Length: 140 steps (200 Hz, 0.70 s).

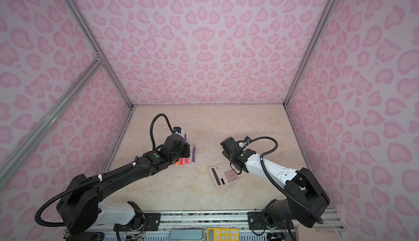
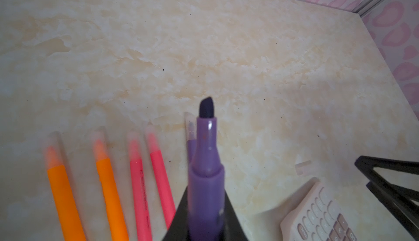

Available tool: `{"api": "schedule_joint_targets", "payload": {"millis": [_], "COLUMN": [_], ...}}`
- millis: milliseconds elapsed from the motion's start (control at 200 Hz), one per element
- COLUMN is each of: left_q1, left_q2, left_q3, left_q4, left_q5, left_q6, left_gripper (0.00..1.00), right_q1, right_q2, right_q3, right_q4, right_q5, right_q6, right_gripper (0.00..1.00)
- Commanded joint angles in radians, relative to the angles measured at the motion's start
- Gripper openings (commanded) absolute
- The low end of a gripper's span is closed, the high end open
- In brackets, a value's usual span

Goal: Insert the pens into the pen caps
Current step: 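Open the right gripper and move it toward the calculator, then lower the right gripper over a translucent cap beside the calculator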

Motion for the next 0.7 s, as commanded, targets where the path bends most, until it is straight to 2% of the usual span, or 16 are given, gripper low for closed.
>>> {"api": "schedule_joint_targets", "payload": {"millis": [0, 330, 695], "left_q1": [0.000, 0.000, 0.000], "left_q2": [-0.007, -0.044, -0.011], "left_q3": [0.016, 0.008, 0.019], "left_q4": [-0.022, -0.023, -0.027], "left_q5": [-0.030, -0.038, -0.035], "left_q6": [0.012, 0.018, 0.018], "left_gripper": [0.03, 0.03, 0.03], "right_q1": [0.019, 0.026, 0.014], "right_q2": [0.033, 0.159, 0.287], "right_q3": [0.003, 0.075, 0.176], "right_q4": [-0.001, 0.010, -0.038], "right_q5": [-0.001, 0.010, 0.017], "right_q6": [0.045, 0.005, -0.010], "right_gripper": [0.68, 0.66, 0.63]}}
